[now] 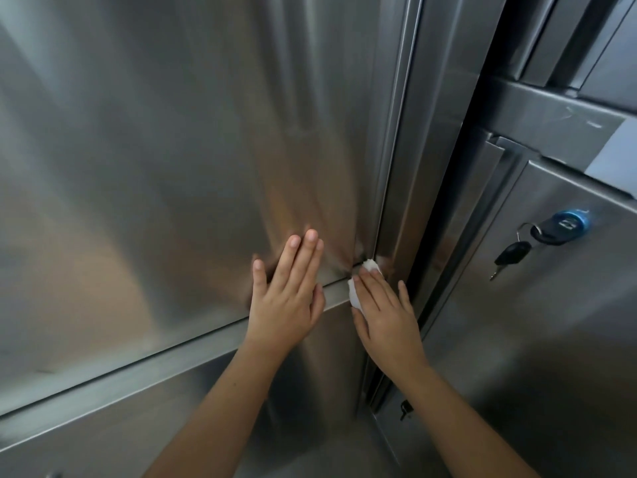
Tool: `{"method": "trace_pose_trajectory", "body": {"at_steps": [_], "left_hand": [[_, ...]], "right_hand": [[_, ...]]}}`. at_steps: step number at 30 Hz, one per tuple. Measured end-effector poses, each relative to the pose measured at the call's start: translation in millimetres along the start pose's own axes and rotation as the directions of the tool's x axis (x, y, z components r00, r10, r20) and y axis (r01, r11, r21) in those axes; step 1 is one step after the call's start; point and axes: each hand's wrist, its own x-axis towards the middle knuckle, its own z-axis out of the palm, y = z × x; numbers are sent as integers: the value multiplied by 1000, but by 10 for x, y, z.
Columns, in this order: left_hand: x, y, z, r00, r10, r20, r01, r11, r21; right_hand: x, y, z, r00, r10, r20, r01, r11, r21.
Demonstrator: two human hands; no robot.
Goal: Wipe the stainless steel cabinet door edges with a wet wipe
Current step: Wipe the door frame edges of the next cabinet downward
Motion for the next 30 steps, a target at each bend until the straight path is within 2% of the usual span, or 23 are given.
{"method": "trace_pose_trajectory", "body": {"at_steps": [5, 11, 20, 25, 30], "left_hand": [[-2, 0, -6, 1000, -1, 19, 2, 999, -34], [-26, -7, 5, 999, 35, 40, -29, 987, -156], [-43, -52, -27, 999, 32, -13, -34, 918, -396], [7, -31, -84, 1000, -5, -27, -13, 790, -613], [273, 70, -310, 996, -78, -52, 3, 581, -814]], "right_hand": [[9, -10, -31, 999, 28, -33, -25, 996, 91], [15, -88, -79, 993, 105, -54, -95, 982, 166], [70, -347, -310, 975, 171, -145, -155, 981, 113], [96, -483, -539, 945, 167, -280, -160, 986, 46], [85, -592, -871, 915, 144, -377, -174, 984, -46]]}}
